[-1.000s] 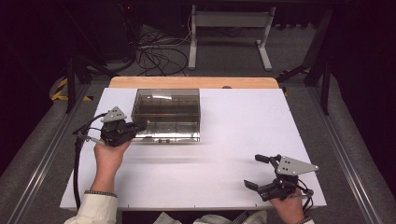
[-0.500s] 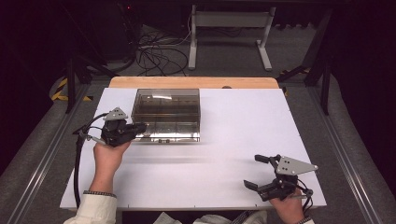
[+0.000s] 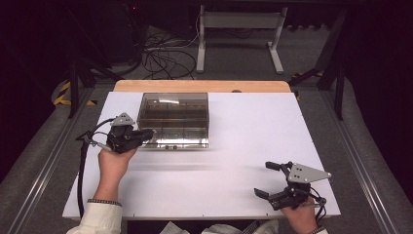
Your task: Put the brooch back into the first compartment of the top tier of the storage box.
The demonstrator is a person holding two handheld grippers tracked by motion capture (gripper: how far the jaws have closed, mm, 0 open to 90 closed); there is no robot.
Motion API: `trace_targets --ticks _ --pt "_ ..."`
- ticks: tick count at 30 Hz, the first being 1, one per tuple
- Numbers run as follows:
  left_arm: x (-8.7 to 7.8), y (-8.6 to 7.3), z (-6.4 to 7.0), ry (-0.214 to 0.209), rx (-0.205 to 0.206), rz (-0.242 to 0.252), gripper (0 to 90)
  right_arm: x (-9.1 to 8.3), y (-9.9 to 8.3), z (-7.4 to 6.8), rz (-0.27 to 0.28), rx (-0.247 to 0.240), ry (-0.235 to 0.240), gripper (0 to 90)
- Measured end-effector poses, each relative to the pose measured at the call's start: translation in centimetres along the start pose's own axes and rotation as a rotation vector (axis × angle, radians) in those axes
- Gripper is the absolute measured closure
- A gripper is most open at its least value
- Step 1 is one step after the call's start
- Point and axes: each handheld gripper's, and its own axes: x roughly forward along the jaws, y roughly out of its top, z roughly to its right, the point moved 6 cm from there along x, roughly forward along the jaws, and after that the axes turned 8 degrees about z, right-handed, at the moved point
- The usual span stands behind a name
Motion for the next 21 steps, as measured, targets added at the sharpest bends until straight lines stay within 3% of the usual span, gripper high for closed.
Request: trace_targets --ticks 6,12,17,18,21 --pt "0.0 0.1 0.0 0.006 0.001 0.007 80.3 0.0 0.0 0.0 -0.001 -0.002 0.001 4.3" --pt "-0.4 0.4 0.2 0.005 0.002 0.030 71.0 0.0 0.0 0.0 -0.001 -0.001 0.002 4.3" --pt "-1.0 0.7 0.7 -0.010 -0.007 0.053 53.3 0.0 0.0 0.0 0.000 -0.001 0.001 4.3" --pt "-1.3 0.9 0.9 -0.011 -0.006 0.065 44.4 -0.1 0.0 0.0 0.001 0.001 0.002 4.3" --pt "-2.0 1.4 1.5 -0.026 -0.008 0.100 39.5 -0.1 0.0 0.0 0.001 0.001 0.002 4.3"
